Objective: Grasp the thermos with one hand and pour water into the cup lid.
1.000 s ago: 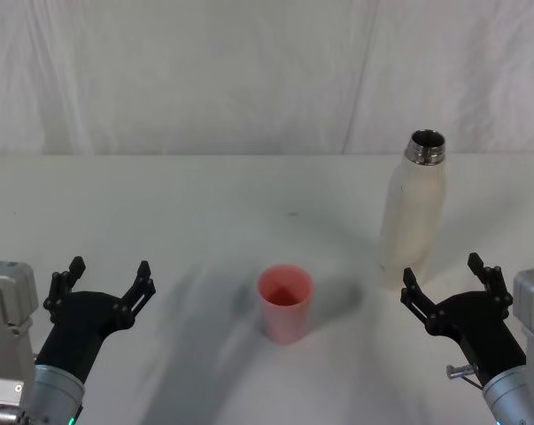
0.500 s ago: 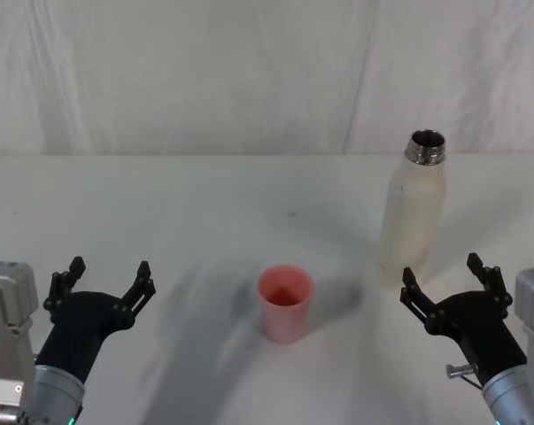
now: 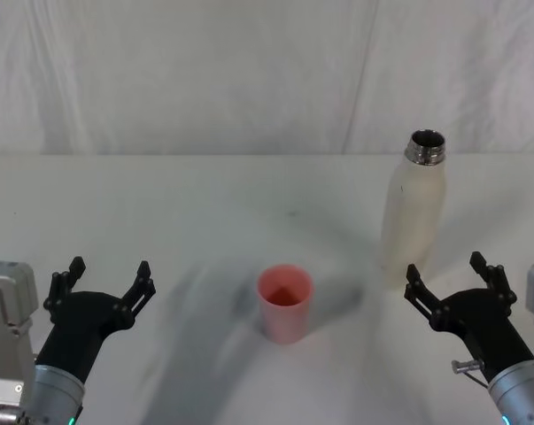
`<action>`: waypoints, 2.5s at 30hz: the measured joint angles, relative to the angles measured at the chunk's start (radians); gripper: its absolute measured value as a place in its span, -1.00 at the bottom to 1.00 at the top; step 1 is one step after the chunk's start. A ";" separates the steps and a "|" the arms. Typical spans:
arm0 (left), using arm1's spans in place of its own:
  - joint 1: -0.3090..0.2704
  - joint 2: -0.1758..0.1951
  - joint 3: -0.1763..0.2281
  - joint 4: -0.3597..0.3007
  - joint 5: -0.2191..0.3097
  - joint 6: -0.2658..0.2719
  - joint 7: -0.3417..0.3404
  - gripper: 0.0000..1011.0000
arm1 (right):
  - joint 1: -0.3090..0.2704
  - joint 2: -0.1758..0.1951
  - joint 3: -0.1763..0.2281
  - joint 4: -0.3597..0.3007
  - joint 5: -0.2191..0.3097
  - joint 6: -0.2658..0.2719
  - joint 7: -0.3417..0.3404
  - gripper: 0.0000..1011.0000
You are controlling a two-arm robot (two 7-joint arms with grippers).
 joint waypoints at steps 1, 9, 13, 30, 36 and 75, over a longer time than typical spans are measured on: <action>0.000 0.000 0.000 0.000 0.000 0.000 0.000 0.98 | 0.001 -0.002 0.007 -0.001 0.001 0.002 0.005 0.98; 0.000 0.000 0.000 0.000 0.000 0.000 0.000 0.98 | 0.003 -0.011 0.036 -0.008 0.002 0.008 0.033 0.98; 0.000 0.000 0.000 0.000 0.000 0.000 0.000 0.98 | 0.005 -0.012 0.045 -0.010 0.008 0.013 0.044 0.98; 0.000 0.000 0.000 0.000 0.000 0.000 0.000 0.98 | 0.059 -0.010 0.074 0.012 0.057 0.042 0.087 0.98; 0.000 0.000 0.000 0.000 0.000 0.000 0.000 0.98 | 0.081 -0.004 0.071 0.025 0.074 0.059 0.103 0.98; 0.000 0.000 0.000 0.000 0.000 0.000 0.000 0.98 | 0.235 0.083 0.011 0.152 0.072 0.028 0.174 0.98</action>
